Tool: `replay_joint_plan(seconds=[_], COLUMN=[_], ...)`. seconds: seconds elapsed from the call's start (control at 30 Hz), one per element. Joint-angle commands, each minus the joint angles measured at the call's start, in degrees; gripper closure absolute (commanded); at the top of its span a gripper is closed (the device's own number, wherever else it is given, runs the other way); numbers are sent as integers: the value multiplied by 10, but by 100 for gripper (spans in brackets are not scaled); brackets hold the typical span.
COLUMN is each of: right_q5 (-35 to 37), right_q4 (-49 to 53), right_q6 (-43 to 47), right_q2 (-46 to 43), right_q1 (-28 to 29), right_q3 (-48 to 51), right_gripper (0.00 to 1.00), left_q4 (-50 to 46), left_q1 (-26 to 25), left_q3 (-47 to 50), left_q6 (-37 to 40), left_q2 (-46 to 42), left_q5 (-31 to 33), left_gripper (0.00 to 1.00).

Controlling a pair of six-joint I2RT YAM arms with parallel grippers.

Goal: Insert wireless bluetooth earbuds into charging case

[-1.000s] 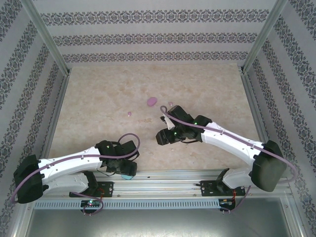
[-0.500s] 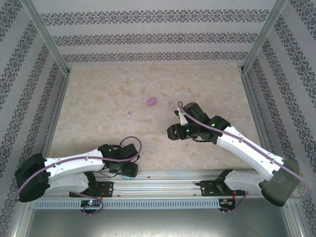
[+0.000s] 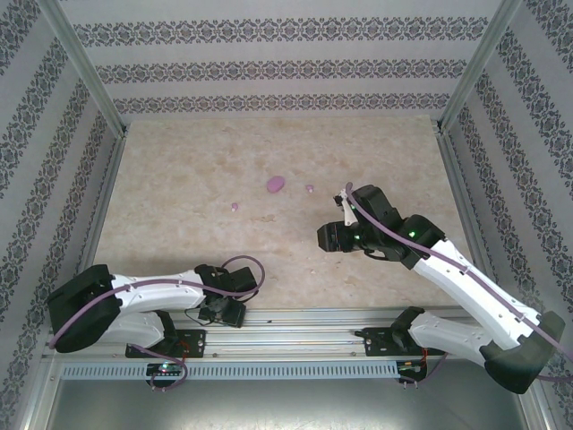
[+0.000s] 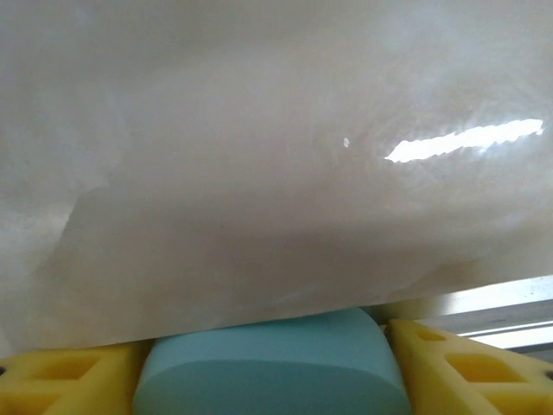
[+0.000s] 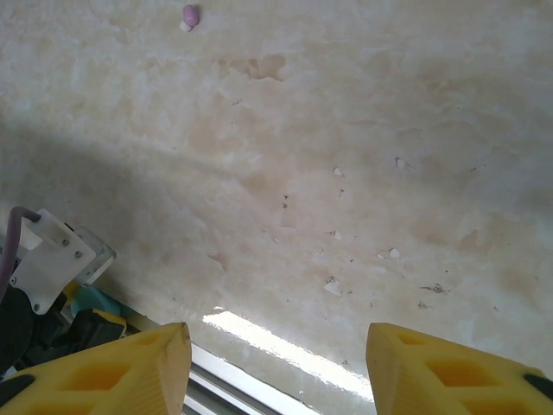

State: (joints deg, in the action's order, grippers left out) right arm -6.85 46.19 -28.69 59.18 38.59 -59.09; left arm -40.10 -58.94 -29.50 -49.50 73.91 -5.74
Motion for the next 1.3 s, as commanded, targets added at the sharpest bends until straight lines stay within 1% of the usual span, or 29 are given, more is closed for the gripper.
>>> replay_joint_plan(seconds=[0.0, 0.07, 0.13, 0.2, 0.33, 0.43, 0.5, 0.63, 0.67, 0.73, 0.83, 0.93, 1.03, 1.13, 1.27], right_q5=[8, 7, 5, -8, -43, -67, -84, -113, -118, -129, -137, -140, -138, -140, -147], right_q4=[8, 1, -8, -20, -43, -56, -62, -79, -83, -90, -87, -80, -80, -75, -72], right_q6=[0, -1, -3, -7, -17, -20, -20, -22, -22, -20, -12, -3, 5, 8, 1], right_q2=[-5, -8, -8, -6, 10, 36, 58, 103, 115, 141, 179, 214, 249, 293, 341], right_q1=[-6, -7, -11, -22, -55, -79, -94, -111, -114, -118, -123, -126, -126, -126, -126], right_q3=[4, 7, 12, 18, 24, 23, 19, 5, 2, -12, -39, -70, -98, -137, -188], right_gripper=[44, 44, 44, 44, 44, 43, 43, 43, 43, 43, 43, 43, 42, 42, 41], left_q4=[94, 78, 57, 29, -36, -69, -74, -44, -35, -16, -2, -12, -20, -30, -47], left_q1=[-8, -10, -10, -11, -11, -2, 34, 151, 175, 236, 308, 356, 392, 411, 423], left_q3=[18, 18, 14, 5, -30, -66, -88, -123, -131, -149, -187, -239, -286, -320, -359], left_q6=[37, 36, 34, 32, 34, 45, 60, 108, 121, 148, 192, 240, 272, 298, 328], left_q2=[2, -25, -59, -97, -148, -151, -131, -60, -43, 5, 89, 173, 233, 256, 258], left_q5=[22, 22, 20, 19, 31, 41, 22, -53, -63, -90, -119, -109, -103, -96, -90], left_gripper=[40, 44, 51, 53, 54, 52, 50, 49, 49, 48, 46, 42, 37, 28, 22])
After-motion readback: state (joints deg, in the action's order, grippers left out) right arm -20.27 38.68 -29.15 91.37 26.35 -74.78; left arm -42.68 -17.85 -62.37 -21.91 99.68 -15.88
